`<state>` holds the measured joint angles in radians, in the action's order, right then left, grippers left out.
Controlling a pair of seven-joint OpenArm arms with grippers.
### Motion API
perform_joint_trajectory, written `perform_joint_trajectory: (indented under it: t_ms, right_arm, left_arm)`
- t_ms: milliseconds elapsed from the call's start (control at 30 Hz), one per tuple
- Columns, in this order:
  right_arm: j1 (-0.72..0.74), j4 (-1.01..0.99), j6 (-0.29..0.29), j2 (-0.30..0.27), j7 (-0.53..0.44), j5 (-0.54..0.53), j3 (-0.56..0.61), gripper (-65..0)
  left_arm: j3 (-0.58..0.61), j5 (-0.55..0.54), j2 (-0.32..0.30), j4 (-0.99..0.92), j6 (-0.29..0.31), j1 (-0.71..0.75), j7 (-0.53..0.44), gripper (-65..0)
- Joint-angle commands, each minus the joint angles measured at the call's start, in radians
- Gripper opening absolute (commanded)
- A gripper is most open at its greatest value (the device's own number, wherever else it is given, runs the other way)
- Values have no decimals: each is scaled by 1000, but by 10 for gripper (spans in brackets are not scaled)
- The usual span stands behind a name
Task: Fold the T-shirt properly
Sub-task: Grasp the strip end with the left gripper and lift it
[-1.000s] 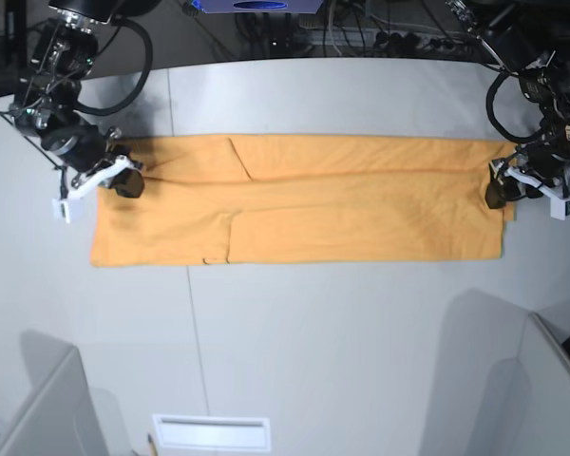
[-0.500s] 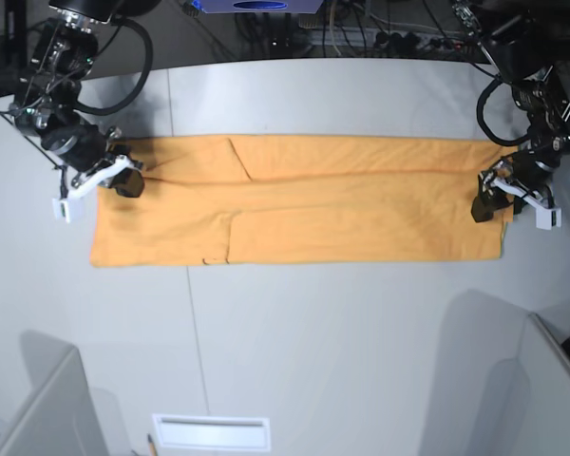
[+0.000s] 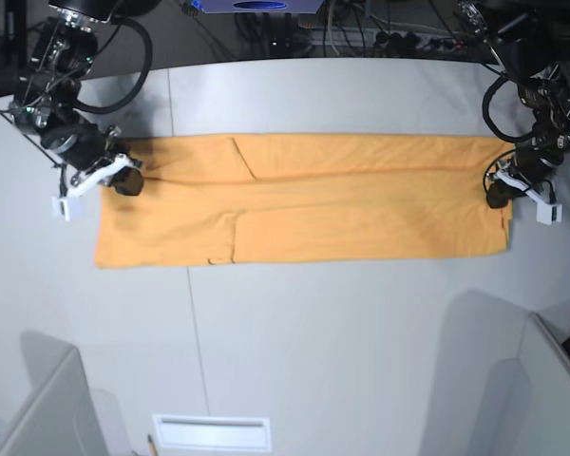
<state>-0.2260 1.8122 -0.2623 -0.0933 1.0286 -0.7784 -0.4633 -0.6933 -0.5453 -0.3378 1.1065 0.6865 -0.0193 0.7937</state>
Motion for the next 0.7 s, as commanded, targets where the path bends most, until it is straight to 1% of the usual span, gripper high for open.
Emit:
perform_joint_trajectory:
  t_ms: [0,100,133,300,533,600,633,667]
  right_arm:
    - [1,19,-7,-7,-15,-14,-5,-650]
    - [0,19,-7,-7,-15,-14,-2,-650]
    - [0,19,-7,-7,-15,-14,-2,-650]
    - [1,19,-7,-7,-15,-14,-7,-650]
    - [7,19,-7,-7,-15,-14,-5,-650]
    - [7,19,-7,-7,-15,-14,-7,-650]
    - [7,19,-7,-7,-15,-14,-7,-650]
    - [7,19,-7,-7,-15,-14,-7,-650]
  left_arm:
    - [-10,27,-37,13,-8,-3,0,-650]
    - [-61,29,-59,42,-8,9,-13,-650]
    - [-68,29,-68,79,-8,26,-13,-650]
    - [-72,29,-60,307,-8,135,-13,-650]
    - [-59,29,21,522,-8,213,-12,-650]
    - [-22,29,33,576,-8,239,-12,-650]
    - [7,29,39,602,-17,250,-12,-650]
    - [33,29,49,628,-38,259,-12,-650]
